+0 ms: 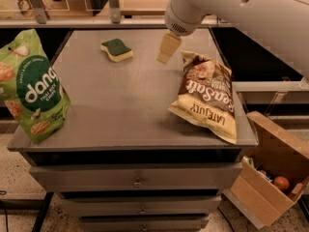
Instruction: Move sponge near brown chip bag
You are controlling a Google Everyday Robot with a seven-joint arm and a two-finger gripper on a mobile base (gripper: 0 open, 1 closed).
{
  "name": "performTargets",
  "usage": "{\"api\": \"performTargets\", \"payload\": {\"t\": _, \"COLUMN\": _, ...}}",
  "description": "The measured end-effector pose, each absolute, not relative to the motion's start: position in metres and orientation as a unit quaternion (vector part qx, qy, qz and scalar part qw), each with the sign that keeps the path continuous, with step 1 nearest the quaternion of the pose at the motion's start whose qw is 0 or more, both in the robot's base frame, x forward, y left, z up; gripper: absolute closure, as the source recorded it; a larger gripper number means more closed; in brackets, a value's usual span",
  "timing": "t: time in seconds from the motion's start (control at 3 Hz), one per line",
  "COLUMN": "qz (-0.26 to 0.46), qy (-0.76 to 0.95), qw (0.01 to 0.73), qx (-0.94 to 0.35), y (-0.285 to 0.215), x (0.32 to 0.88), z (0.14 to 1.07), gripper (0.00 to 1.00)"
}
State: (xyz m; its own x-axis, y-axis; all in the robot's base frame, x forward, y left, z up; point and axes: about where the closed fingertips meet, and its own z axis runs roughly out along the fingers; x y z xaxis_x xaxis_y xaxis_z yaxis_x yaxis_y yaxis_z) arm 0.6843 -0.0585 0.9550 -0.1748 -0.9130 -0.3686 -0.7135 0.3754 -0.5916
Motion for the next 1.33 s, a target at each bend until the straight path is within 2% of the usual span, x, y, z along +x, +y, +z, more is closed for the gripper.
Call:
{"api": "performTargets", "payload": {"t": 0.33, "qz": -0.143, "qy": 0.753, "qw": 0.348, "qx": -0.54, "y": -0.058, "x": 0.685, "z": 0.955, "gripper": 0.0}}
{"api": "performTargets", "payload": {"t": 1.33, "qz": 0.002, "qy": 0.805, "qw": 0.408, "qx": -0.431, "y": -0.032, "x": 0.744, "z": 0.936, "gripper": 0.0}}
